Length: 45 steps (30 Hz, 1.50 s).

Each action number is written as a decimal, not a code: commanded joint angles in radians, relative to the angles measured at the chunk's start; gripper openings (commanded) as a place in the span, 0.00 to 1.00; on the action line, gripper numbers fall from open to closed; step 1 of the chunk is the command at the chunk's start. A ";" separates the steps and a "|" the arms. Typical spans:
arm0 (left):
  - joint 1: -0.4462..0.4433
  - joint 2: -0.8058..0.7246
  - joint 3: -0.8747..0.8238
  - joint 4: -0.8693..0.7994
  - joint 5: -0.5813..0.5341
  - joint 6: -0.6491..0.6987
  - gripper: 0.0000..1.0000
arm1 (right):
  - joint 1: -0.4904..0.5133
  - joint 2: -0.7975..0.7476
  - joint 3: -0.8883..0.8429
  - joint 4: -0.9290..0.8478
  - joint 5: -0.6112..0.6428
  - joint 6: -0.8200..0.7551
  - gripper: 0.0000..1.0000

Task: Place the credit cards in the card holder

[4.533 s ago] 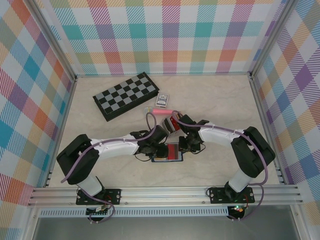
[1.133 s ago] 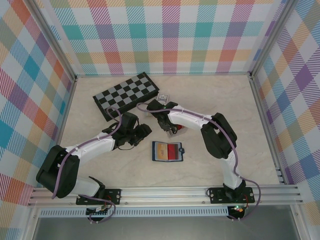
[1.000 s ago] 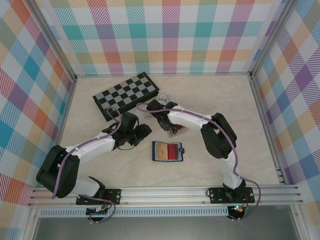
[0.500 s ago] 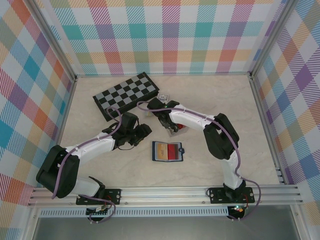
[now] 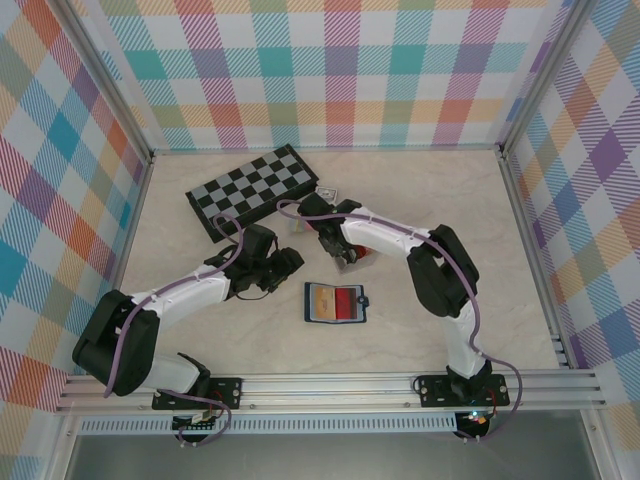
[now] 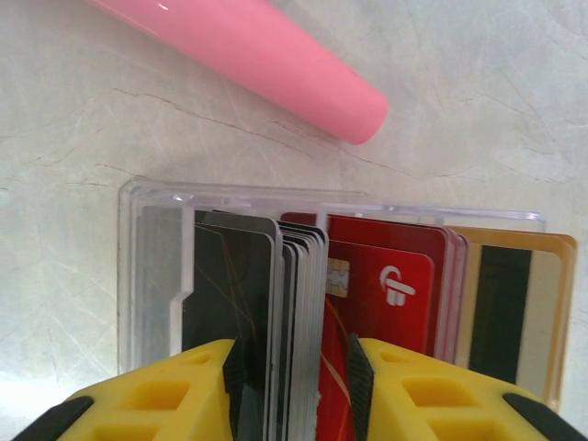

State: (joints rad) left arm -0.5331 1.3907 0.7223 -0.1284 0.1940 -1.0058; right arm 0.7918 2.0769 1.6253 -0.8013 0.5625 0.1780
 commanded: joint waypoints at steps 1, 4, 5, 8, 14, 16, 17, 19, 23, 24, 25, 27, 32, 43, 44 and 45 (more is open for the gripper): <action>0.008 0.016 0.022 -0.010 0.012 0.009 0.60 | -0.007 0.035 0.002 -0.002 -0.016 0.001 0.39; 0.009 0.023 0.022 -0.005 0.016 0.007 0.60 | -0.008 0.043 0.002 -0.004 0.000 -0.001 0.39; 0.008 0.024 0.023 -0.005 0.017 0.008 0.60 | -0.008 0.045 0.003 -0.006 0.009 -0.004 0.39; 0.008 0.025 0.025 -0.007 0.018 0.009 0.60 | -0.008 0.032 0.007 -0.024 0.044 -0.002 0.38; 0.009 0.015 0.021 -0.013 0.015 0.009 0.60 | -0.009 -0.045 -0.019 -0.008 0.079 -0.038 0.31; 0.009 0.013 0.022 -0.015 0.013 0.010 0.60 | -0.011 -0.041 -0.016 -0.018 0.100 -0.042 0.28; 0.009 0.013 0.020 -0.014 0.013 0.010 0.60 | -0.013 -0.041 -0.019 -0.017 0.100 -0.043 0.28; 0.008 0.012 0.017 -0.014 0.013 0.009 0.60 | -0.021 -0.042 -0.024 -0.018 0.099 -0.042 0.24; 0.008 0.008 0.014 -0.017 0.011 0.010 0.60 | -0.025 -0.053 -0.025 -0.018 0.097 -0.037 0.21; 0.009 0.008 0.014 -0.017 0.011 0.011 0.60 | -0.025 -0.057 -0.025 -0.019 0.097 -0.036 0.21; 0.008 0.009 0.015 -0.016 0.011 0.011 0.60 | -0.025 -0.062 -0.025 -0.019 0.096 -0.035 0.19; 0.008 0.013 0.016 -0.015 0.013 0.010 0.60 | -0.025 -0.072 -0.030 -0.014 0.096 -0.038 0.17; 0.008 0.016 0.018 -0.012 0.016 0.009 0.60 | -0.025 -0.082 -0.031 -0.019 0.087 -0.037 0.10; 0.009 0.021 0.024 -0.013 0.024 0.011 0.61 | -0.045 -0.083 -0.023 -0.024 -0.026 -0.005 0.22; 0.008 0.023 0.027 -0.013 0.026 0.012 0.61 | -0.049 -0.069 -0.016 -0.028 -0.018 -0.002 0.28; 0.008 0.024 0.029 -0.014 0.028 0.013 0.61 | -0.051 -0.057 -0.010 -0.031 -0.006 0.001 0.32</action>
State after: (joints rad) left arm -0.5331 1.4078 0.7227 -0.1284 0.2020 -1.0058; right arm 0.7563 2.0056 1.6028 -0.8074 0.5674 0.1562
